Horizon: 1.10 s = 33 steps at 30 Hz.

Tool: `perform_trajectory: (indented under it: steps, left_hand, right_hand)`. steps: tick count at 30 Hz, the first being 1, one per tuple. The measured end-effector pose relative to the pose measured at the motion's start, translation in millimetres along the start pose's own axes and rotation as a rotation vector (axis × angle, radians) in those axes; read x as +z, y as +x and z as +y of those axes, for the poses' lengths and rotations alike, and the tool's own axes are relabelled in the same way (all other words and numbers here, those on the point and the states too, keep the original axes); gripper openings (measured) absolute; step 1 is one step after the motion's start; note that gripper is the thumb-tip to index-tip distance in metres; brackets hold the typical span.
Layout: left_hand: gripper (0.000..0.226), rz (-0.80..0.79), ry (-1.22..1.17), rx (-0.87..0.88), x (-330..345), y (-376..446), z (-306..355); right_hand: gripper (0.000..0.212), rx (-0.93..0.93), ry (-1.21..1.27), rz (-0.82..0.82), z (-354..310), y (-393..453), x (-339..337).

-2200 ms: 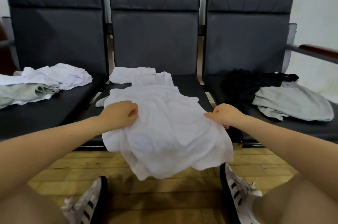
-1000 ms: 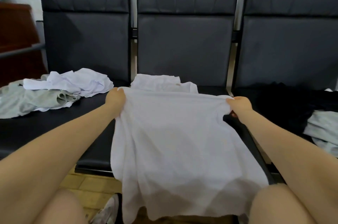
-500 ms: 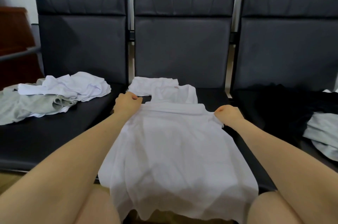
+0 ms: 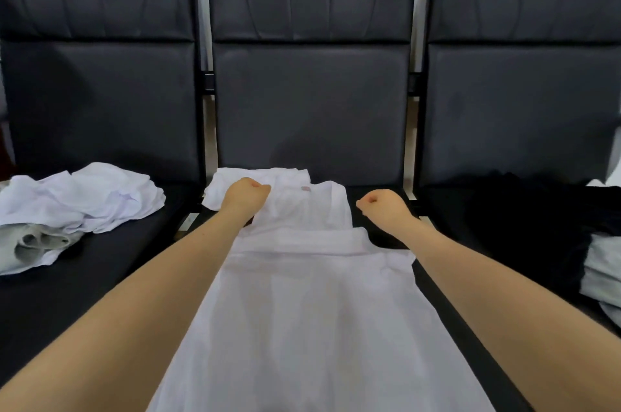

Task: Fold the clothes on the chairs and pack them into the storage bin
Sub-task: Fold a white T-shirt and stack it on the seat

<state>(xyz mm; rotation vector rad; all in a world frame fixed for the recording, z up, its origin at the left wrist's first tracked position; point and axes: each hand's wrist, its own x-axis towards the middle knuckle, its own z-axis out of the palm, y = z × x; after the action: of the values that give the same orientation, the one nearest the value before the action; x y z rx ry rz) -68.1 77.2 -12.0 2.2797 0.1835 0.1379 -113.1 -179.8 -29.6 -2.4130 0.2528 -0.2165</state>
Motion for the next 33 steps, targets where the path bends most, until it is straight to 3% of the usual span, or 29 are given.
perform_trajectory:
  steps: [4, 6, 8, 10, 12, 15, 18, 22, 26, 30, 33]
  left_hand:
    - [0.029, -0.037, 0.042, -0.015, 19.3, 46.2, -8.8]
    - [0.050, -0.027, 0.034, -0.057, 31.4, 65.9, -14.1]
    - [0.041, -0.007, 0.109, -0.045, 42.0, 82.6, -19.7]
    - [0.033, 0.001, 0.220, 0.003, 48.2, 92.5, -24.4]
    - [0.040, 0.023, 0.252, 0.068, 50.6, 97.0, -28.8]
    - [0.036, 0.048, 0.041, 0.126, 43.7, 100.0, -24.8]
    - [0.022, 0.151, -0.259, 0.101, 11.3, 102.1, 3.9]
    - [0.034, 0.232, -0.461, 0.154, -37.6, 94.6, 56.6]
    - [0.035, 0.211, -0.587, 0.188, -68.7, 52.3, 91.5]
    - [0.020, 0.143, -0.625, 0.182, -81.2, -6.5, 86.0]
    - [0.023, 0.057, -0.550, 0.203, -81.9, -55.4, 62.4]
  right_hand:
    - [0.030, 0.011, 0.001, 0.001, -5.6, 47.3, 23.9]
    - [0.041, 0.042, -0.002, -0.026, -5.1, 67.5, 35.9]
    - [0.047, 0.069, -0.064, -0.036, -2.6, 85.7, 47.5]
    - [0.036, 0.055, -0.172, -0.030, -2.7, 97.8, 53.0]
    - [0.018, -0.003, -0.178, -0.044, -3.9, 104.7, 56.3]
    - [0.021, -0.048, 0.134, -0.038, -3.6, 106.8, 56.2]
    - [0.026, 0.065, 0.541, 0.083, -23.0, 103.2, 31.8]
    - [0.013, 0.265, 0.890, 0.147, -75.7, 90.7, -17.7]
    - [0.015, 0.313, 1.178, 0.119, -107.7, 54.6, -54.3]
    - [0.016, 0.294, 1.239, 0.098, -105.2, 6.9, -68.9]
    - [0.009, 0.265, 1.141, 0.076, -90.3, -34.2, -64.6]
